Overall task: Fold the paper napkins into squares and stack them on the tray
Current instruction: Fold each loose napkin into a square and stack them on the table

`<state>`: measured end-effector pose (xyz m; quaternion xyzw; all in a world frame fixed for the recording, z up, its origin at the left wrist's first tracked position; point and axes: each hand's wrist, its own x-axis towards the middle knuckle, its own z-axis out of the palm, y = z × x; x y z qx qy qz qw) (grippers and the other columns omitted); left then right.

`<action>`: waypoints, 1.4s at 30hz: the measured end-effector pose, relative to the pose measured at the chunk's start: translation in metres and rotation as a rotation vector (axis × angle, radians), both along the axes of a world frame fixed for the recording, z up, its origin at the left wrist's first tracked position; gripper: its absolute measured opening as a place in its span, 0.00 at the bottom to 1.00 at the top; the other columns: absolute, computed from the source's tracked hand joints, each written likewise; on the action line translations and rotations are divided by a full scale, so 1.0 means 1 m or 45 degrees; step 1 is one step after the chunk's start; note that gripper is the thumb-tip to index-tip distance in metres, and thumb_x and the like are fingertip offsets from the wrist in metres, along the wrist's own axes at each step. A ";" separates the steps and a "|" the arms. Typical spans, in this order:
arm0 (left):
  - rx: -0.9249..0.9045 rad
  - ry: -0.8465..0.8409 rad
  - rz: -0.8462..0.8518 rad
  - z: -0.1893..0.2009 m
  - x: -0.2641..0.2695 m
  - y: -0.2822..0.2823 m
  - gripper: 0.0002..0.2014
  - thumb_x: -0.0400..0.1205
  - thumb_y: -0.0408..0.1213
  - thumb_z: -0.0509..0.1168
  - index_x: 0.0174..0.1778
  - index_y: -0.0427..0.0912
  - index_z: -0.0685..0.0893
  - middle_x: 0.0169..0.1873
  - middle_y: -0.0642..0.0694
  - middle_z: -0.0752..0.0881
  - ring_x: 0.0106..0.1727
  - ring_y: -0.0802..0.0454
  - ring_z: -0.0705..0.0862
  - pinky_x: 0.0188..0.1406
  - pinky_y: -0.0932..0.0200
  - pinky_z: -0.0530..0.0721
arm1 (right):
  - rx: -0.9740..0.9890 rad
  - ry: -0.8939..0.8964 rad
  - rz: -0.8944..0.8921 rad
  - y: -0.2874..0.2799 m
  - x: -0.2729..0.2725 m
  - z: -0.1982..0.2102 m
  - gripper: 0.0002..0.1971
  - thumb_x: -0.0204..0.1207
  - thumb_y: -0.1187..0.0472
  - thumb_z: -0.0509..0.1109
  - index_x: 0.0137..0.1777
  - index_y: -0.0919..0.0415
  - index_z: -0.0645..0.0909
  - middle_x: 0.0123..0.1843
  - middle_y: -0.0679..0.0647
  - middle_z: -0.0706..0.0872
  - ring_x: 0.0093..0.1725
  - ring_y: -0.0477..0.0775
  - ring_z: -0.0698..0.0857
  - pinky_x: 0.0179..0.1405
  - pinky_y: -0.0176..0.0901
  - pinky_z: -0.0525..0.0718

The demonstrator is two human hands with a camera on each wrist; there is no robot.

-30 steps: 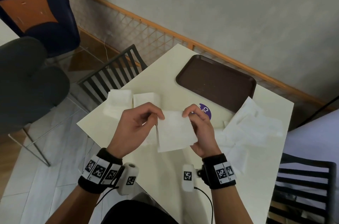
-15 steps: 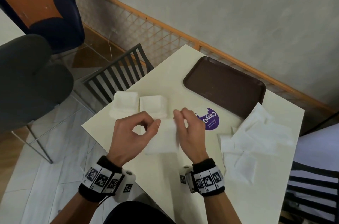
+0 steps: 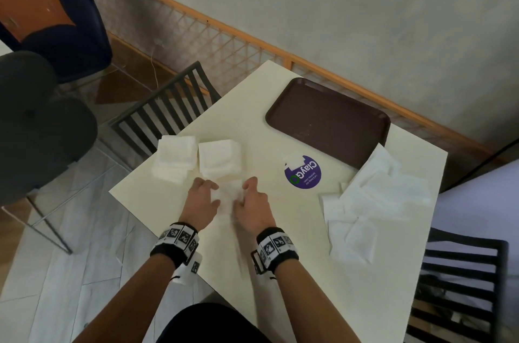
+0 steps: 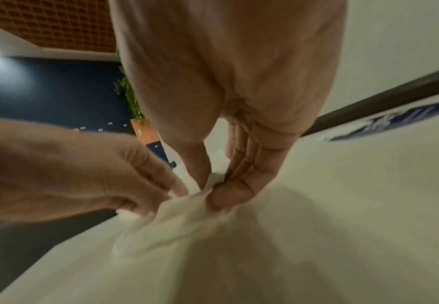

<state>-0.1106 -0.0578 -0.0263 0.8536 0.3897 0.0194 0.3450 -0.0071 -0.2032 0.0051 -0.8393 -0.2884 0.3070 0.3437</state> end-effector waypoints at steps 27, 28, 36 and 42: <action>-0.862 -0.510 -0.298 0.094 0.055 -0.193 0.35 0.76 0.53 0.86 0.78 0.52 0.82 0.68 0.55 0.92 0.70 0.58 0.90 0.72 0.55 0.86 | 0.744 0.109 -0.410 -0.215 0.070 0.109 0.04 0.92 0.59 0.74 0.56 0.59 0.85 0.39 0.48 0.94 0.36 0.48 0.89 0.37 0.37 0.83; -0.905 -0.556 -0.267 0.103 0.056 -0.192 0.29 0.78 0.46 0.85 0.74 0.49 0.85 0.64 0.52 0.94 0.66 0.52 0.93 0.69 0.50 0.89 | 0.798 0.159 -0.429 -0.209 0.068 0.118 0.05 0.93 0.58 0.73 0.57 0.59 0.84 0.39 0.52 0.95 0.36 0.50 0.88 0.37 0.40 0.84; -0.635 -0.922 -0.086 0.165 0.044 -0.155 0.09 0.87 0.35 0.75 0.62 0.43 0.92 0.53 0.46 0.97 0.56 0.45 0.96 0.61 0.43 0.94 | 0.869 0.281 -0.198 -0.181 0.067 0.131 0.09 0.86 0.60 0.82 0.62 0.61 0.91 0.51 0.72 0.90 0.47 0.59 0.84 0.51 0.55 0.84; -0.474 -0.982 -0.281 0.186 0.022 -0.113 0.05 0.85 0.22 0.74 0.51 0.33 0.94 0.47 0.35 0.93 0.52 0.30 0.90 0.59 0.35 0.89 | 1.058 0.253 -0.296 -0.147 0.060 0.138 0.11 0.84 0.77 0.76 0.56 0.64 0.97 0.44 0.62 0.96 0.46 0.51 0.89 0.48 0.47 0.87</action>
